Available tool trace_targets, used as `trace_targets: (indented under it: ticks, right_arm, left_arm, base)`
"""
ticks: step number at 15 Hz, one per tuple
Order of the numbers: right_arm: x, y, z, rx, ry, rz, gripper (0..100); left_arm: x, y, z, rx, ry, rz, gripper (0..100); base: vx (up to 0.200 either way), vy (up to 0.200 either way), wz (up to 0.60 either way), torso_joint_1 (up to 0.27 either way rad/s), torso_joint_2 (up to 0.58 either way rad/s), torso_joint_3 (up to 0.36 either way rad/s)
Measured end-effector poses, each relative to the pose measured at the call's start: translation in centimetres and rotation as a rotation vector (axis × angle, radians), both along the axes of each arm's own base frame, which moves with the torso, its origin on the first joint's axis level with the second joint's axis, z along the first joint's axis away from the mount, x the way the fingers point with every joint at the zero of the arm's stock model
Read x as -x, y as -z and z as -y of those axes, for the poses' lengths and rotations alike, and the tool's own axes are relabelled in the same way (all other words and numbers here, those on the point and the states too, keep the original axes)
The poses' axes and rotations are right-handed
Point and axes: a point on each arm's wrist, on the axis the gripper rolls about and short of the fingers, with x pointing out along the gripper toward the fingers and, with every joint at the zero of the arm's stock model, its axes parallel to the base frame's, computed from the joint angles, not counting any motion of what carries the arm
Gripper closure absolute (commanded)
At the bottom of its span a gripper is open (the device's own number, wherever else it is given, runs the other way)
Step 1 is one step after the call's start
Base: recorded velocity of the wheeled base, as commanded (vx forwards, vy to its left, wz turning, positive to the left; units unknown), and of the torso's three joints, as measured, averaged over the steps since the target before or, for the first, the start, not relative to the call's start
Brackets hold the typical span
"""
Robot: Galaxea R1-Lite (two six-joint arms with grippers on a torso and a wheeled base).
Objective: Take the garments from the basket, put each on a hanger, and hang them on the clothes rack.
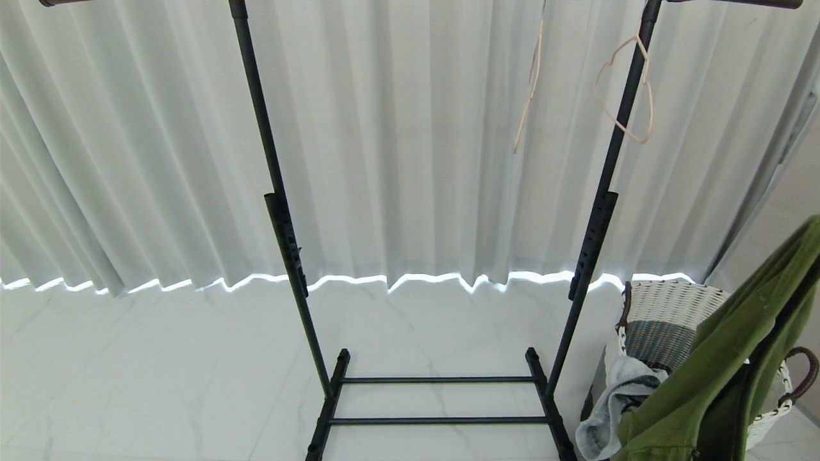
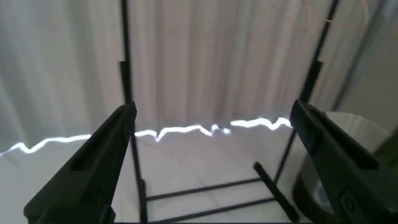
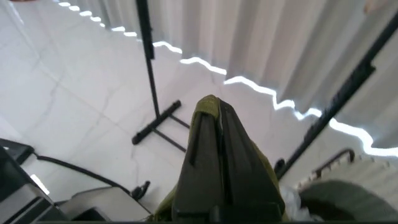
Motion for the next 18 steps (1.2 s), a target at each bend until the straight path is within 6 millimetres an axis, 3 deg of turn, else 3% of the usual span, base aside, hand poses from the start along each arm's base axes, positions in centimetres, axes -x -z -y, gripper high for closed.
trace_targets:
  ticks: [3, 5, 7, 10, 14, 18]
  right_arm:
    - [-1.4, -0.8, -0.8, 0.003, -0.030, -0.012, 100]
    - [-2.0, -0.8, -1.2, 0.008, -0.043, -0.028, 100]
    - [-2.6, -1.1, -1.6, 0.003, -0.055, -0.037, 100]
    - [-2.9, -1.6, -2.1, -0.039, -0.080, -0.058, 100]
    - [-2.6, -1.7, -2.8, -0.052, -0.134, -0.068, 100]
    - [-2.3, -2.2, -3.7, -0.137, -0.196, -0.062, 100]
  left_arm:
    - [-4.9, -4.0, 0.6, -0.012, 0.143, -0.101, 0]
    - [-8.8, -5.4, 1.9, -0.025, 0.225, -0.186, 0]
    - [-13.0, -5.8, 5.1, -0.063, 0.268, -0.281, 0]
    - [-17.1, -4.7, 11.7, -0.132, 0.380, -0.355, 0]
    - [-18.6, -0.8, 19.4, -0.211, 0.528, -0.419, 0]
    - [-16.7, 2.1, 24.6, -0.127, 0.656, -0.543, 0]
  base:
    - [0.000, 0.000, 0.00, 0.000, 0.00, 0.000]
    - [0.000, 0.000, 0.00, 0.000, 0.00, 0.000]
    - [0.000, 0.000, 0.00, 0.000, 0.00, 0.000]
    - [0.000, 0.000, 0.00, 0.000, 0.00, 0.000]
    - [0.000, 0.000, 0.00, 0.000, 0.00, 0.000]
    - [0.000, 0.000, 0.00, 0.000, 0.00, 0.000]
